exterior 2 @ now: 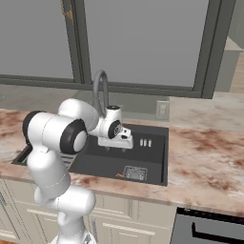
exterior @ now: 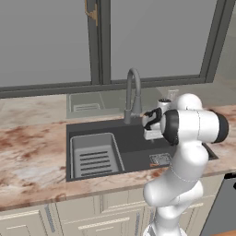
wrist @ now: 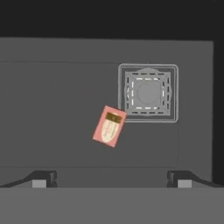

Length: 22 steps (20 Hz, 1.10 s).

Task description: Pick up the bar soap and dish brush from the sink, and place them back in the cabinet, and close the cabinet doors.

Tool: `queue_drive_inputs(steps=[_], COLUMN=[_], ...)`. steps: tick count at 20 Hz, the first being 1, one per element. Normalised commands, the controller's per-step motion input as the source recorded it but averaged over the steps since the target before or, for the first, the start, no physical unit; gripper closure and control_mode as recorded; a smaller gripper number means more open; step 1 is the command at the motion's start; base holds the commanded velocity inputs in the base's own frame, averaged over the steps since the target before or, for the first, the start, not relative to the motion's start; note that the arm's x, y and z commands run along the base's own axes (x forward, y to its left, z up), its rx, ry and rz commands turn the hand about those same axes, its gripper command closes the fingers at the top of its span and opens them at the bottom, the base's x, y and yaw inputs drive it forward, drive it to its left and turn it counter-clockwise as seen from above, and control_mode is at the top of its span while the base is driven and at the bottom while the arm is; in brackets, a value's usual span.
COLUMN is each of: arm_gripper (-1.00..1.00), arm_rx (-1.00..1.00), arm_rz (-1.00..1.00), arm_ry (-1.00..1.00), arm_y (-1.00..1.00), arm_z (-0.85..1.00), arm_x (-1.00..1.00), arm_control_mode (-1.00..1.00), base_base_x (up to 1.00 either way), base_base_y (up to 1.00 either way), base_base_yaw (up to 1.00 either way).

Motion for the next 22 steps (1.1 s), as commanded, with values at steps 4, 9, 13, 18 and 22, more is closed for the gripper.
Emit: queue_drive_inputs(steps=[4, 9, 13, 18, 22], arm_gripper=[-1.0, -1.0, -1.0, -1.0, -1.0], arm_rx=[0.0, 0.0, 0.0, 0.0, 0.0], arm_rz=[0.0, 0.0, 0.0, 0.0, 0.0], arm_ry=[0.0, 0.0, 0.0, 0.0, 0.0], arm_y=[0.05, 0.0, 0.0, 0.0, 0.0], arm_z=[-0.1, -0.2, -0.23, -0.29, -0.31], arm_x=[0.01, 0.1, 0.09, 0.03, 0.01], arm_control_mode=[-1.0, -1.0, -1.0, -1.0, -1.0], base_base_x=[0.0, 0.0, 0.0, 0.0, 0.0], base_base_y=[0.0, 0.0, 0.0, 0.0, 0.0], base_base_yaw=[0.0, 0.0, 0.0, 0.0, 0.0])
